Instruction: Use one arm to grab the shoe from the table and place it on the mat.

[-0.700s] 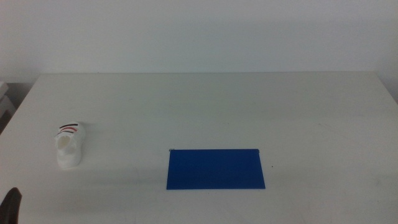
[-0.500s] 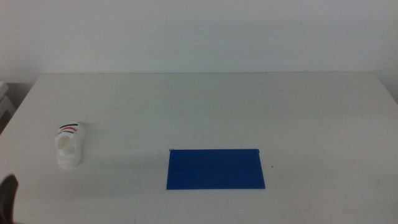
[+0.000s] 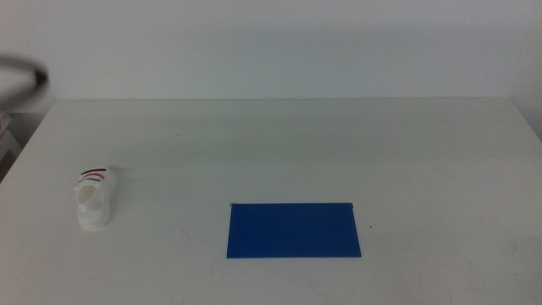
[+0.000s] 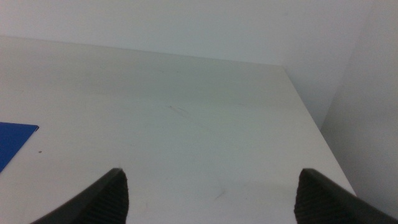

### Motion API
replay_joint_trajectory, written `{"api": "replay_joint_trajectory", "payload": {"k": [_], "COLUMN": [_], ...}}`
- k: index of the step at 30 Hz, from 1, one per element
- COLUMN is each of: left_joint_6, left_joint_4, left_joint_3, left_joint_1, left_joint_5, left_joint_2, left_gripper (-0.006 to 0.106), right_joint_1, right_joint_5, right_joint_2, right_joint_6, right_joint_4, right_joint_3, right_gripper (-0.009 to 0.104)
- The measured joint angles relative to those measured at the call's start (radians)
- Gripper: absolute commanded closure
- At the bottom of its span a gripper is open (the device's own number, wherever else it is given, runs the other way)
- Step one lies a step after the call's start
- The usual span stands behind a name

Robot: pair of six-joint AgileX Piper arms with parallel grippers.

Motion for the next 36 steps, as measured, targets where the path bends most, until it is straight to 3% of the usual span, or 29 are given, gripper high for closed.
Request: {"api": "replay_joint_trajectory", "payload": {"k": [7,15,26,30,36], "left_joint_6": [0.061,0.112,0.051,-0.052,-0.078], "left_joint_4": [-0.023,-0.085,-0.108,-0.074,-0.019], "left_joint_3": [-0.299,-0.363,-0.367,-0.426,-0.548], "left_joint_1": [0.0,0.0,0.0,0.0,0.0], "left_joint_5": [0.32,0.597,0.63,0.651,0.696], "left_joint_2": [0.215,0.352,0.483,0.587,0.804], "left_gripper": [0.007,0.007,0.007,0.007,0.007], "right_joint_1": [0.0,0.0,0.0,0.0,0.0], "right_joint_5": [0.0,0.0,0.0,0.0,0.0], "right_joint_2": [0.0,0.0,0.0,0.0,0.0], "right_joint_6": [0.0,0.0,0.0,0.0,0.0], "right_joint_4": [0.0,0.0,0.0,0.0,0.0], "right_joint_3": [0.0,0.0,0.0,0.0,0.0], "right_gripper": [0.017,0.017,0.017,0.017,0.017]}}
